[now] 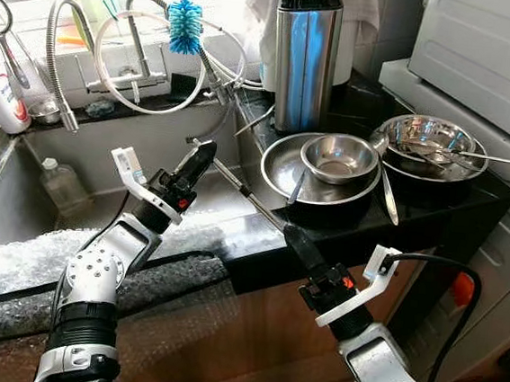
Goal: Kitchen organization
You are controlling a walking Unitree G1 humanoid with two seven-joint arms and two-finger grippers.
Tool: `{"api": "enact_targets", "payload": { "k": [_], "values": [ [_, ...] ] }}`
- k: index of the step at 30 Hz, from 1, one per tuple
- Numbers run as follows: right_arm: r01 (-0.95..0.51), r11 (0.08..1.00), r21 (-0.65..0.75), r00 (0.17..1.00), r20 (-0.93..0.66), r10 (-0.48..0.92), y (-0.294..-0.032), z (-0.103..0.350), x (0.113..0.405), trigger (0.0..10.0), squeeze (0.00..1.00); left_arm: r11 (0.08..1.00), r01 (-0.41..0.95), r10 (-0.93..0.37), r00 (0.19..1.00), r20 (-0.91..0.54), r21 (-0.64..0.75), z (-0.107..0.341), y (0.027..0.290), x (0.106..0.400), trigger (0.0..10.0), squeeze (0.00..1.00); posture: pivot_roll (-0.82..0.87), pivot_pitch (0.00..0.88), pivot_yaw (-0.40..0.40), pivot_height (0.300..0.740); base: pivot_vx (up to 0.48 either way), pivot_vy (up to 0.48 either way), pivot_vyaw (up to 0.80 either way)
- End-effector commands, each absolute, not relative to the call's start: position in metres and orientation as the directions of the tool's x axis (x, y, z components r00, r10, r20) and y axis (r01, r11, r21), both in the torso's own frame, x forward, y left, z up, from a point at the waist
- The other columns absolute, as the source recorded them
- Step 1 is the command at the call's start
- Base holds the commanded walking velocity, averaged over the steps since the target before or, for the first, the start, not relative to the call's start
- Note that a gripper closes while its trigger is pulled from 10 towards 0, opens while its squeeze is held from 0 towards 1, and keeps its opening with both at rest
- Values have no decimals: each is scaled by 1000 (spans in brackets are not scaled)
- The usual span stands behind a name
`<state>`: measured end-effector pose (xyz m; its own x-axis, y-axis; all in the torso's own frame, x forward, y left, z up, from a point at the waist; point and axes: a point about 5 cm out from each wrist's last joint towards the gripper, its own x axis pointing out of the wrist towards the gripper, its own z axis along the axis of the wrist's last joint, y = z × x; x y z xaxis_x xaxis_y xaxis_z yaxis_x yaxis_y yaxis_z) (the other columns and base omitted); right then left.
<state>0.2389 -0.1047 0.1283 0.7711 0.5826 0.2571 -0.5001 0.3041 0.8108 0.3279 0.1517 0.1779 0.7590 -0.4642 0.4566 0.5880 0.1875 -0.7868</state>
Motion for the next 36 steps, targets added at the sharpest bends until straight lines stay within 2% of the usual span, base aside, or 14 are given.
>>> {"api": "enact_targets", "payload": {
  "k": [1,12,15,16,25,31,32,33,34,35,36],
  "values": [
    [-520,296,801,762,279,584,-101,134,241,10000,1000,213,578,-440,776,451,-787,180,159,328,0,0,-93,0,141,740,0,0,0],
    [-526,287,800,763,295,575,-100,136,241,10000,1000,194,539,-362,816,451,-819,180,171,333,0,0,-92,0,143,740,0,0,0],
    [-524,290,800,768,298,566,-101,138,240,10000,1000,170,519,-306,836,456,-838,182,177,336,0,0,-94,0,145,740,0,0,0],
    [-522,292,801,770,296,565,-101,137,241,10000,0,169,517,-301,838,455,-839,182,177,336,0,0,-94,0,144,740,0,0,0],
    [-524,289,801,771,303,560,-101,138,241,10000,0,154,444,-179,891,417,-883,180,193,343,0,0,-94,0,145,740,0,0,0],
    [-529,287,798,770,309,559,-100,140,241,10000,0,154,313,6,948,318,-937,170,218,350,0,0,-93,0,146,740,0,0,0],
    [-532,286,797,768,312,559,-100,140,240,10000,0,167,285,38,955,295,-944,169,222,351,2039,0,-95,0,146,740,0,0,0],
    [-534,286,796,768,315,558,-100,141,240,10000,0,177,266,58,958,280,-948,168,224,352,2039,0,-95,0,146,740,0,0,0],
    [-538,297,789,768,314,558,-100,141,240,10000,0,208,212,104,966,237,-955,164,228,353,8667,0,-95,0,146,740,0,0,0],
    [-542,313,780,771,313,555,-101,142,240,10000,0,245,142,164,969,185,-959,161,234,355,10000,0,-95,0,147,740,0,0,0],
    [-544,331,771,776,313,547,-101,143,240,10000,0,297,87,211,965,154,-951,159,240,355,10000,0,-95,0,147,740,0,0,0]
  ]
}}
